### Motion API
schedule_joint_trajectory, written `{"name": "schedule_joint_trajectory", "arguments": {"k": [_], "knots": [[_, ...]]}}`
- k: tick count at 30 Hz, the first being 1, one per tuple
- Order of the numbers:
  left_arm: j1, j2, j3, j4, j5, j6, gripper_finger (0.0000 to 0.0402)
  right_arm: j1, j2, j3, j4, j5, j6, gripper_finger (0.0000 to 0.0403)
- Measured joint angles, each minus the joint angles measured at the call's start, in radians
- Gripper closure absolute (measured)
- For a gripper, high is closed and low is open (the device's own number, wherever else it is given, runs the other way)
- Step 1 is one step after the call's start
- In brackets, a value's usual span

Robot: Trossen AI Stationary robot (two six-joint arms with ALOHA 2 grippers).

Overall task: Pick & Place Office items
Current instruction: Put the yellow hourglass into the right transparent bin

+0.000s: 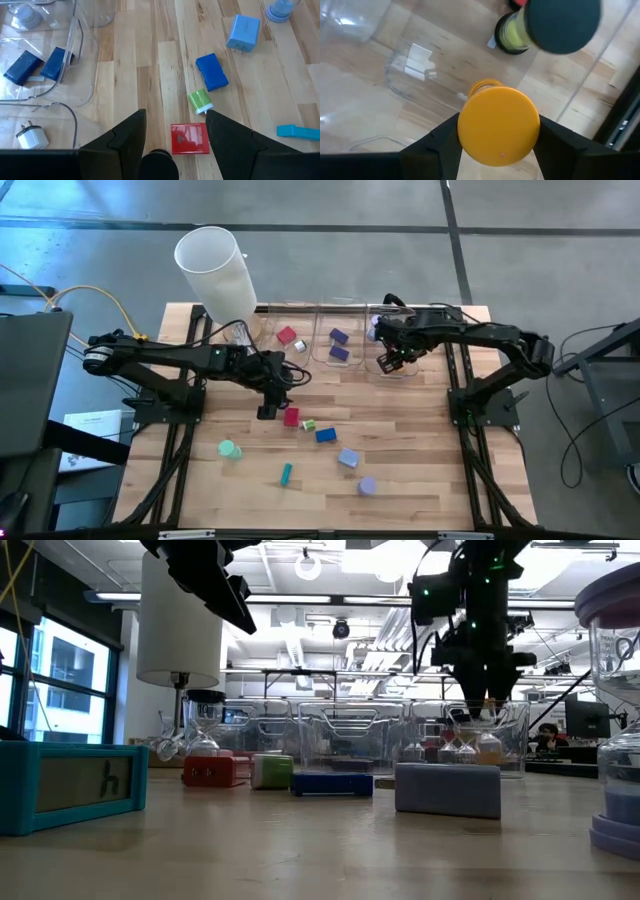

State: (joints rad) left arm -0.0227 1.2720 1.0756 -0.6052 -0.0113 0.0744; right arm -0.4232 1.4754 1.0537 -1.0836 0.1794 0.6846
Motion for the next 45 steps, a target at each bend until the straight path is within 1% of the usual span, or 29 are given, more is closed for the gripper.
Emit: {"name": "schedule_joint_trajectory", "arguments": {"k": [9, 15, 33, 39, 42, 45], "knots": [[0.000, 0.000, 0.000, 0.011, 0.000, 0.000, 0.0204, -0.002, 0.000, -0.052, 0.077, 0.006, -0.017, 0.0209], [0.000, 0.000, 0.000, 0.012, 0.000, -0.005, 0.0204, -0.005, 0.000, -0.072, 0.114, 0.005, -0.027, 0.0194], [0.000, 0.000, 0.000, 0.012, 0.001, -0.007, 0.0204, -0.002, 0.000, -0.075, 0.124, 0.001, -0.034, 0.0195], [0.000, 0.000, 0.000, 0.012, 0.000, -0.007, 0.0204, -0.002, 0.000, -0.075, 0.123, -0.030, -0.058, 0.0195], [0.000, 0.000, 0.000, 0.012, 0.000, -0.007, 0.0204, -0.002, 0.000, -0.075, 0.123, -0.030, -0.061, 0.0185], [0.000, 0.000, 0.000, 0.012, 0.000, -0.007, 0.0204, -0.002, 0.000, -0.075, 0.125, -0.030, -0.061, 0.0157]]}}
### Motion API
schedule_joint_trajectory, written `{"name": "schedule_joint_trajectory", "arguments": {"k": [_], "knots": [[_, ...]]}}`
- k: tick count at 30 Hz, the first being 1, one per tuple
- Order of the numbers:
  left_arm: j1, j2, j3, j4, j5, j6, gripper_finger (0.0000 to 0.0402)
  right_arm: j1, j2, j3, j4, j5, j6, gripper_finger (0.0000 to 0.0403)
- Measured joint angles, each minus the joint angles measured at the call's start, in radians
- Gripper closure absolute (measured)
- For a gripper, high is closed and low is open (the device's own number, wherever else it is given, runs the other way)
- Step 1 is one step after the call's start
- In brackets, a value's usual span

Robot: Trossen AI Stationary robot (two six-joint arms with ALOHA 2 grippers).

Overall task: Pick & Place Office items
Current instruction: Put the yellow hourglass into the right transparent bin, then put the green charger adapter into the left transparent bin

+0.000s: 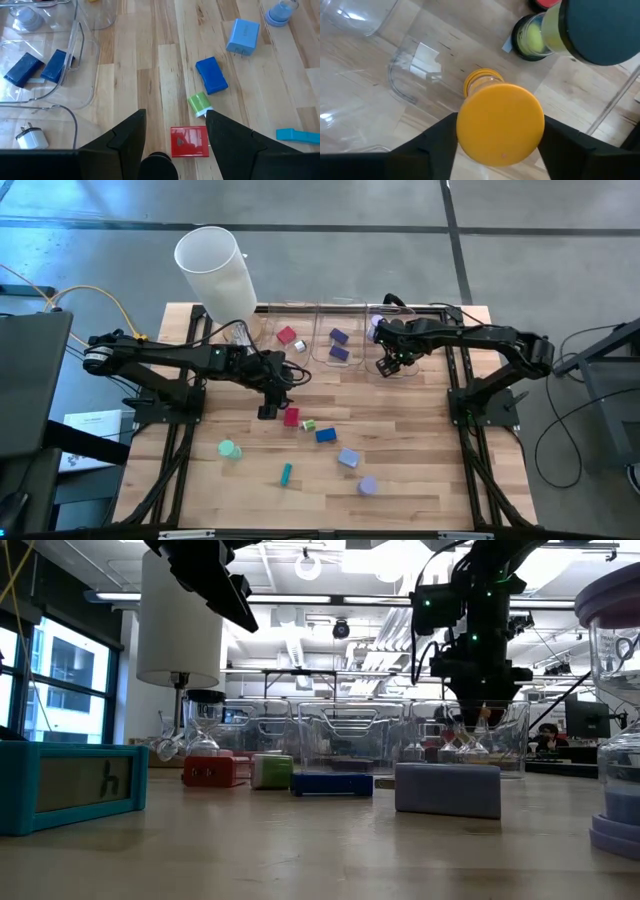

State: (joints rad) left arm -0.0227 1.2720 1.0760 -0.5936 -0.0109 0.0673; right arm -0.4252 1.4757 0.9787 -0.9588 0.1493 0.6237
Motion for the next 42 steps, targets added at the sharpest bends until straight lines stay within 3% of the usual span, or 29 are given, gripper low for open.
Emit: {"name": "schedule_joint_trajectory", "arguments": {"k": [10, 23, 28, 34, 42], "knots": [[0.000, 0.000, 0.000, 0.000, 0.000, 0.000, 0.0204, -0.001, -0.028, 0.002, -0.005, 0.021, -0.018, 0.0048], [0.000, -0.015, 0.000, -0.078, -0.001, -0.022, 0.0204, 0.024, -0.271, 0.149, -0.177, 0.065, 0.052, 0.0032], [0.000, -0.027, 0.004, -0.124, -0.001, -0.057, 0.0204, 0.137, -0.448, 0.151, -0.171, 0.204, 0.122, 0.0033], [-0.038, -0.097, 0.114, -0.281, 0.008, -0.120, 0.0204, 0.404, -0.564, 0.151, -0.143, 0.441, 0.229, 0.0033], [-0.195, -0.219, 0.166, -0.287, 0.006, -0.223, 0.0204, 0.740, -0.471, 0.150, -0.049, 0.775, 0.257, 0.0033]]}}
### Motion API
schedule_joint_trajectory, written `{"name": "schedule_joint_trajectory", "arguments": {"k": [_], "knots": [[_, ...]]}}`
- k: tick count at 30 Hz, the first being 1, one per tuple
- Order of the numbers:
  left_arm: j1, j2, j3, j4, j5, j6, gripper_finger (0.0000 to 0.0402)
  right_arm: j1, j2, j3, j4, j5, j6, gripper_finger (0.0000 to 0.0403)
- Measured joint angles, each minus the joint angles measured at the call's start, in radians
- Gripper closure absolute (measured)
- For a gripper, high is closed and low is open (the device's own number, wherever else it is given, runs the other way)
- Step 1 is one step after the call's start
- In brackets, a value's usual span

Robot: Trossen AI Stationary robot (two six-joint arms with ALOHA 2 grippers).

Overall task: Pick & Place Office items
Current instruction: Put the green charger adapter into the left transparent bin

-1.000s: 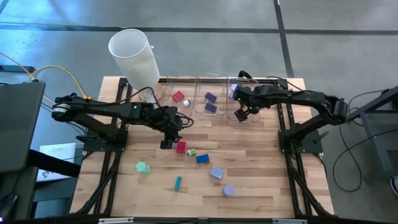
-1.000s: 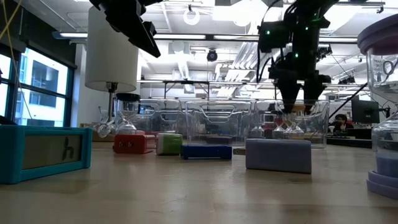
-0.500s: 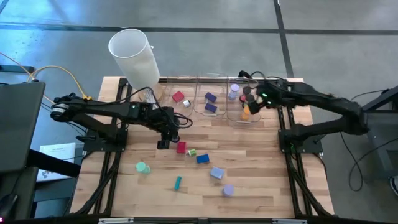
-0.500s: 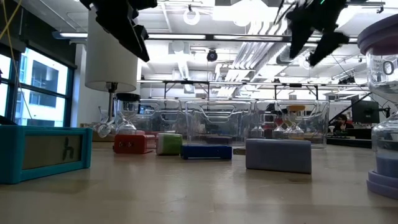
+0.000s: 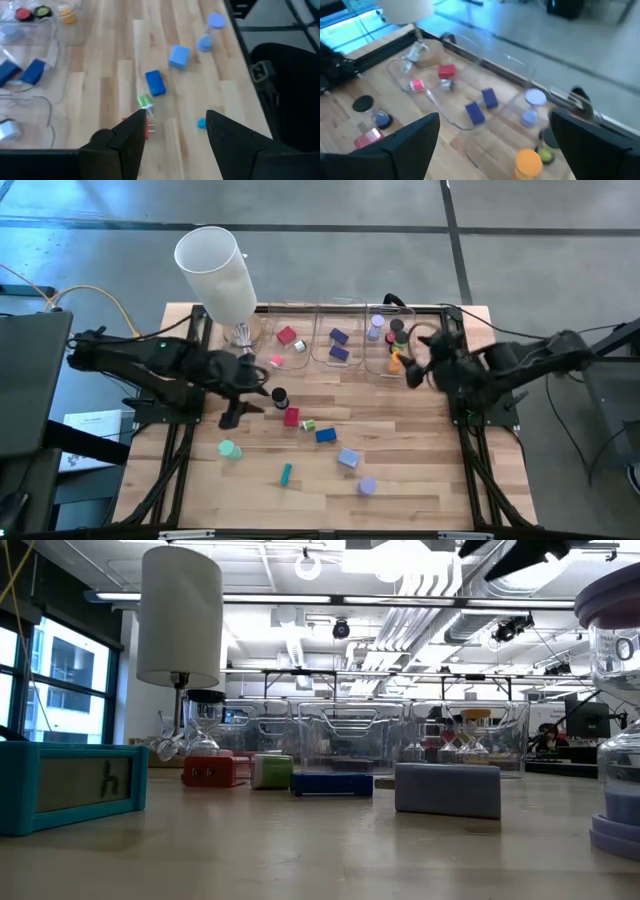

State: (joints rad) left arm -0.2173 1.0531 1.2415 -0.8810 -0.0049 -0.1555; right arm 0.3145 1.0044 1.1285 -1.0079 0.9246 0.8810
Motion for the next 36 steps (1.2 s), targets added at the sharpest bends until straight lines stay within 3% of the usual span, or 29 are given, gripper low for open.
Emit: {"name": "schedule_joint_trajectory", "arguments": {"k": [7, 15, 22, 26, 36], "knots": [[-0.180, 0.031, -0.001, -0.014, -0.045, -0.003, 0.0204, 0.172, 0.139, 0.000, 0.018, 0.139, 0.103, 0.0033], [-0.319, 0.181, -0.001, -0.009, -0.084, -0.023, 0.0204, 0.302, 0.285, -0.001, 0.026, 0.260, 0.249, 0.0033], [-0.334, 0.277, -0.002, 0.026, -0.087, 0.080, 0.0204, 0.348, 0.350, -0.001, 0.050, 0.274, 0.283, 0.0033], [-0.333, 0.312, -0.002, 0.033, -0.087, 0.110, 0.0204, 0.347, 0.367, -0.001, 0.130, 0.312, 0.388, 0.0033], [-0.333, 0.424, -0.002, 0.059, -0.042, 0.105, 0.0204, 0.347, 0.373, -0.001, 0.149, 0.248, 0.401, 0.0033]]}}
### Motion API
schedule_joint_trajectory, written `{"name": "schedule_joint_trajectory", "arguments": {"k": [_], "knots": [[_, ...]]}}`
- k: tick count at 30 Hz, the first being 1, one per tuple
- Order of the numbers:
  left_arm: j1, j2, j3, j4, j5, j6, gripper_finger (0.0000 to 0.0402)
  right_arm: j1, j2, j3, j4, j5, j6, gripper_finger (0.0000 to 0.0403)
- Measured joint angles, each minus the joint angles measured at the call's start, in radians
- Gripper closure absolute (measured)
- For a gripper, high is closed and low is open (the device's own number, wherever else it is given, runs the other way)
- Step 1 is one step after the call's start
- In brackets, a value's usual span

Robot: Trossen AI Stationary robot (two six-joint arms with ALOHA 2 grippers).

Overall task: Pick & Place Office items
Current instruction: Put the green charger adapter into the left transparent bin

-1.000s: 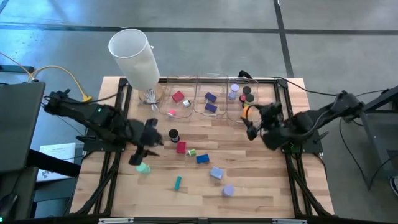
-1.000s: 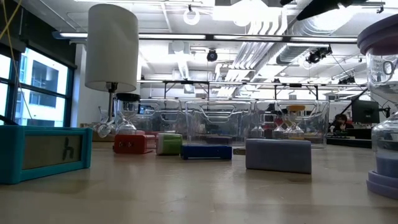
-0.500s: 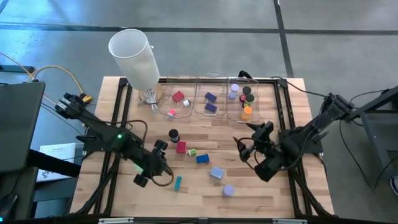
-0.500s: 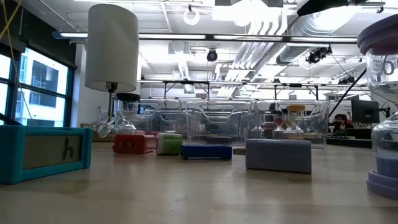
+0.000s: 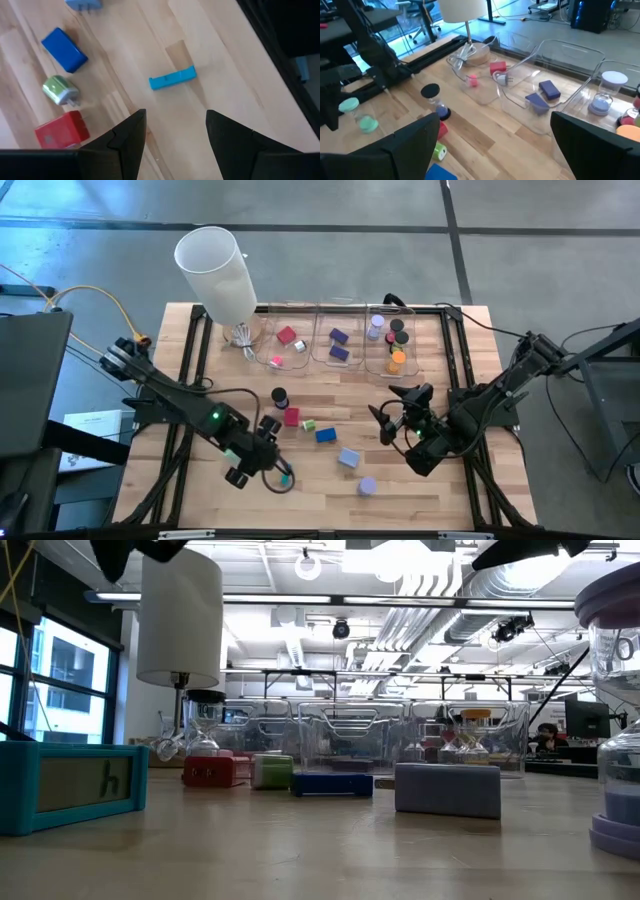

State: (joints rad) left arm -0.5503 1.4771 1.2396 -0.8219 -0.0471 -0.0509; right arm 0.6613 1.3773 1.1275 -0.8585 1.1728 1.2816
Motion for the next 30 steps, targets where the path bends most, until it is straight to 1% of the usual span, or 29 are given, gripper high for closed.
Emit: {"name": "schedule_joint_trajectory", "arguments": {"k": [5, 7, 11, 14, 17, 19, 22, 26, 30], "knots": [[0.005, 0.045, 0.000, 0.001, 0.001, 0.017, 0.0204, 0.000, 0.004, 0.000, 0.000, -0.001, -0.002, 0.0033], [0.015, 0.046, 0.000, 0.028, 0.005, 0.058, 0.0204, 0.000, 0.004, 0.000, 0.001, -0.002, -0.002, 0.0033], [0.045, 0.046, 0.000, 0.095, 0.004, 0.189, 0.0204, 0.000, 0.004, 0.000, 0.002, -0.003, -0.002, 0.0033], [0.078, 0.046, 0.000, 0.104, 0.002, 0.235, 0.0204, 0.000, 0.003, 0.000, 0.001, -0.002, -0.002, 0.0033], [0.116, 0.046, 0.000, 0.095, -0.039, 0.242, 0.0204, 0.000, 0.007, 0.000, 0.002, -0.001, -0.021, 0.0033], [0.141, 0.046, 0.000, 0.079, -0.083, 0.282, 0.0204, 0.000, 0.020, 0.000, 0.001, 0.000, -0.028, 0.0033], [0.182, 0.063, 0.000, 0.105, -0.090, 0.345, 0.0204, 0.000, 0.041, 0.000, 0.000, 0.000, -0.029, 0.0033], [0.246, 0.105, -0.001, 0.195, -0.093, 0.299, 0.0204, 0.000, 0.057, 0.000, -0.002, 0.005, -0.044, 0.0033], [0.298, 0.154, -0.001, 0.212, -0.091, 0.280, 0.0204, 0.001, 0.056, 0.000, 0.002, 0.015, -0.053, 0.0033]]}}
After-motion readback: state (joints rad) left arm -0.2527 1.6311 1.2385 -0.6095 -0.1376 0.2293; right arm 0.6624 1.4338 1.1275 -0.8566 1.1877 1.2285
